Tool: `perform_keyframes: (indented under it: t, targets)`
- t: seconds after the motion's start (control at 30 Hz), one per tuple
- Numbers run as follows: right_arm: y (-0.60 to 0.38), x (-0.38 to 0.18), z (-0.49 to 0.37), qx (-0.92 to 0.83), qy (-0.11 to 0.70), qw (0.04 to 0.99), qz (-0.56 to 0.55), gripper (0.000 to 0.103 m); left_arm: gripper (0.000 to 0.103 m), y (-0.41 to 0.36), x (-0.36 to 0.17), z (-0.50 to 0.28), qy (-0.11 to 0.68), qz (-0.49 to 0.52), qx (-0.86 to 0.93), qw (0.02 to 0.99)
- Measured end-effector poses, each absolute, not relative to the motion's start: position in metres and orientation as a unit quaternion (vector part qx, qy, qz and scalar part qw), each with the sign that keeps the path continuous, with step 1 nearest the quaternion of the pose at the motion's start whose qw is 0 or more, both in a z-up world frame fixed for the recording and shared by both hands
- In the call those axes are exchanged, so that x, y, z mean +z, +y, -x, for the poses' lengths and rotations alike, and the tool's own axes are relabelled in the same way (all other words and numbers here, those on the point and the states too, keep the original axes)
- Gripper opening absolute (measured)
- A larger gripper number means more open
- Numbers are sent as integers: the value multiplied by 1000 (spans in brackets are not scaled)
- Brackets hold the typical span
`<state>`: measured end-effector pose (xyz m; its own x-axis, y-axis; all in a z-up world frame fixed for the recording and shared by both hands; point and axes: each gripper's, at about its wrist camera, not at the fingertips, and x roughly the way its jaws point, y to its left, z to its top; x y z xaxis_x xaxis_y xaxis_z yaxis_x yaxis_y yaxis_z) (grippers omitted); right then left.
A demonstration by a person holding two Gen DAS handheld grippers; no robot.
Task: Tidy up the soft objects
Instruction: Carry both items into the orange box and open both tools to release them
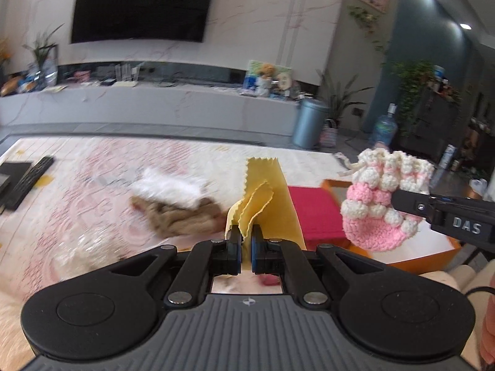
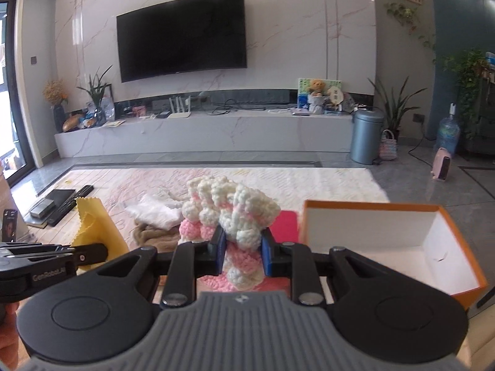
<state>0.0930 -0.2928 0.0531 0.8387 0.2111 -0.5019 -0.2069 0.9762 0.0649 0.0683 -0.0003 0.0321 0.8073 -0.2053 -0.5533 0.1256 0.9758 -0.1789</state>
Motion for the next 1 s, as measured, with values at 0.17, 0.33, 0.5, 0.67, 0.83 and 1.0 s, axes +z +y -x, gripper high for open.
perform_keyframes:
  t: [0.17,0.33,0.5,0.67,0.83,1.0]
  targets:
    - [-334,70,-105,80,269,960,12,22,6,-40,50,-92,286,47,-152,945]
    - [-365,75,-126,51,288,956,26,22,6,-85,54,-123,301,30,-220,928]
    - [-392,64,-157,42,336,941,11,22,6,-124,39,-152,326,11,-269,906]
    - [-416,33,-181,27,394,918,-15,22,6,-159,13,-175,366,-34,-294,882]
    - [-427,3,-198,26,439,898,-23,23,6,-184,-10,-193,404,-85,-303,859]
    - [-429,-18,-216,34,472,880,-23,23,6,-200,-25,-198,426,-149,-293,843]
